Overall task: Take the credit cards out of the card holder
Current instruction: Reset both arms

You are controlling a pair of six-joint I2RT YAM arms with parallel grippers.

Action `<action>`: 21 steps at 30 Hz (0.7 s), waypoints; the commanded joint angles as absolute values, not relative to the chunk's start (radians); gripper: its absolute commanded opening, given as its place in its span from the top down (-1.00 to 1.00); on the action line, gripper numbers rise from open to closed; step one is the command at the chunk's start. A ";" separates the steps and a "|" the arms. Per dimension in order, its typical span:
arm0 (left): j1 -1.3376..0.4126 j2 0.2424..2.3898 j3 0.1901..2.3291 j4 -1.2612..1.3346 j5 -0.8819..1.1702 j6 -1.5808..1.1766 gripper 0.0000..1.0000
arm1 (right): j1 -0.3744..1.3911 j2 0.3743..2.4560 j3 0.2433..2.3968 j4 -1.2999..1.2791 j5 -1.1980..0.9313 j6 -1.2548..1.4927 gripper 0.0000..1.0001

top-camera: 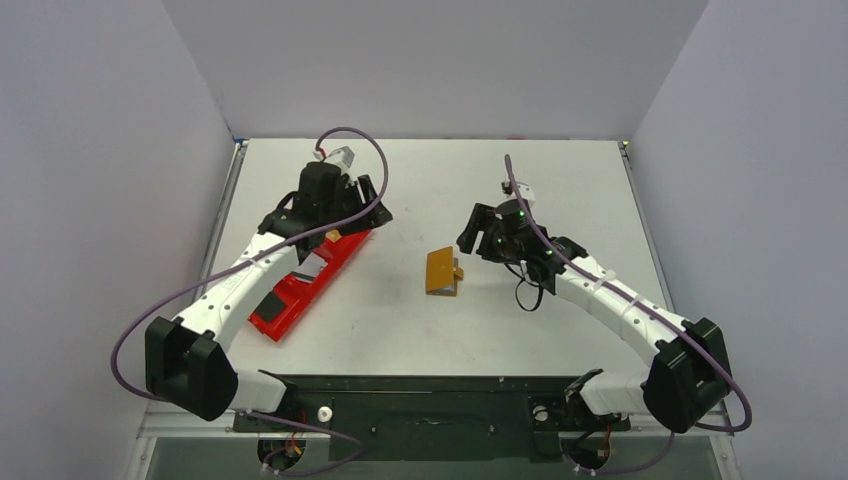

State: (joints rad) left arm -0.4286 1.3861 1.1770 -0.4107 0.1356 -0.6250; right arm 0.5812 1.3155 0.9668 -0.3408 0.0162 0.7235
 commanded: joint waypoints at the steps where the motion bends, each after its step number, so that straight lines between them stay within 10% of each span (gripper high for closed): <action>1: -0.414 1.325 1.173 -0.440 0.065 -0.568 -0.09 | 0.572 1.248 0.989 -0.281 0.058 0.738 -0.36; 21: -0.411 1.287 1.129 -0.430 0.043 -0.570 -0.21 | 0.567 1.204 0.950 -0.252 0.061 0.742 -0.37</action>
